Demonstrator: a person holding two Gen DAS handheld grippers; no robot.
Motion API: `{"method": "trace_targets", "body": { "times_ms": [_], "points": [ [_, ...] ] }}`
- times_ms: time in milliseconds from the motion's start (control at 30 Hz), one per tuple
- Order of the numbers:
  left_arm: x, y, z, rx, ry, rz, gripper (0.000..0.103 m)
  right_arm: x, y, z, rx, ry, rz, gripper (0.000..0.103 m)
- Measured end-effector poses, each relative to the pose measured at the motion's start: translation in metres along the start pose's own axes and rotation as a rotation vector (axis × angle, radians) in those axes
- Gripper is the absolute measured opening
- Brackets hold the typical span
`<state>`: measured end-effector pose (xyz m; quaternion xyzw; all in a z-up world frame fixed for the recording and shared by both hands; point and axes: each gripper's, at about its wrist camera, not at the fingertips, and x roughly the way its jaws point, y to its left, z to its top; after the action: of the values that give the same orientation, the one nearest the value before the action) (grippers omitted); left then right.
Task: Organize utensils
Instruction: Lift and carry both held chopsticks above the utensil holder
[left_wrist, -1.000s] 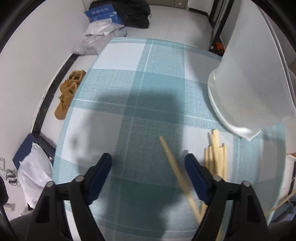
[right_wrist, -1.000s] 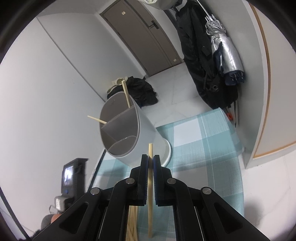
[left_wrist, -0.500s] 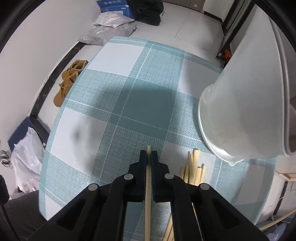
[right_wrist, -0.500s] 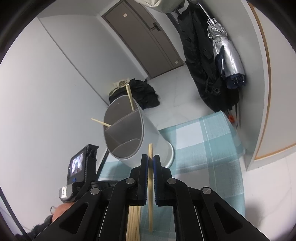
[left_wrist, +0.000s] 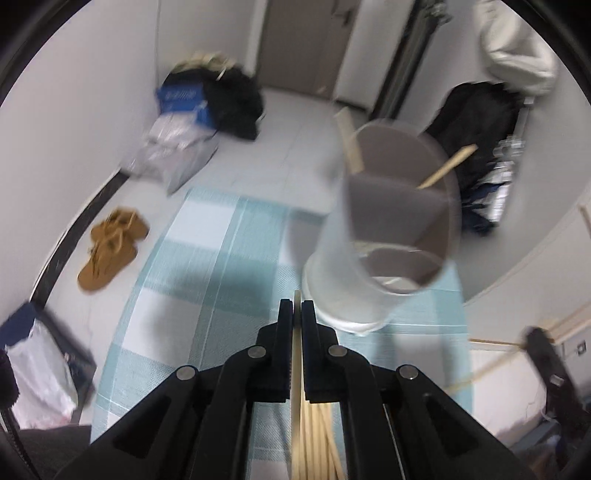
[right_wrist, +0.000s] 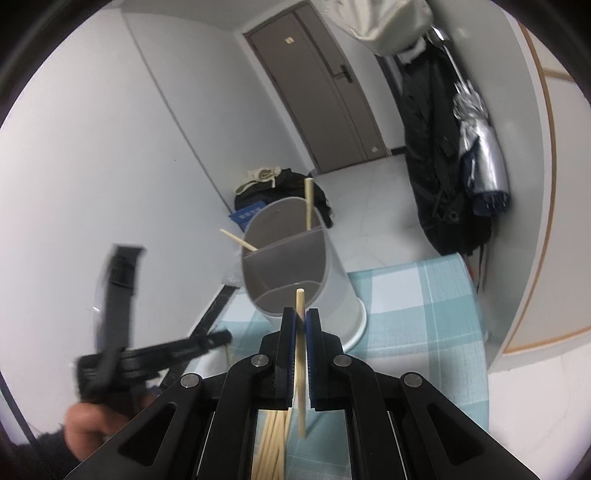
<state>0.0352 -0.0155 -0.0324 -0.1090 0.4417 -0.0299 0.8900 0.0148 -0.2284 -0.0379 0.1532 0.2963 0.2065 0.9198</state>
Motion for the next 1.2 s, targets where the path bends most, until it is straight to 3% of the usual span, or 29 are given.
{"method": "trace_targets", "body": {
  "times_ms": [167, 267, 633, 767, 1033, 1200],
  "points": [
    [-0.033, -0.006, -0.009, 0.086, -0.139, -0.044, 0.000, -0.004, 0.011, -0.006, -0.023, -0.022, -0.016, 0.004],
    [-0.043, -0.006, -0.013, 0.127, -0.175, -0.060, 0.000, -0.009, 0.019, -0.008, -0.043, -0.042, -0.023, 0.004],
    [-0.067, -0.004, -0.013, 0.159, -0.195, -0.089, 0.000, -0.021, 0.041, -0.019, -0.086, -0.087, -0.041, 0.004],
    [-0.072, -0.006, -0.013, 0.178, -0.189, -0.066, 0.000, -0.025, 0.048, -0.016, -0.085, -0.094, -0.028, 0.004],
    [-0.100, -0.008, 0.007, 0.202, -0.214, -0.074, 0.000, -0.024, 0.060, 0.007, -0.082, -0.098, 0.007, 0.004],
    [-0.119, -0.018, 0.031, 0.207, -0.225, -0.127, 0.000, -0.029, 0.068, 0.034, -0.105, -0.120, 0.022, 0.004]
  ]
}}
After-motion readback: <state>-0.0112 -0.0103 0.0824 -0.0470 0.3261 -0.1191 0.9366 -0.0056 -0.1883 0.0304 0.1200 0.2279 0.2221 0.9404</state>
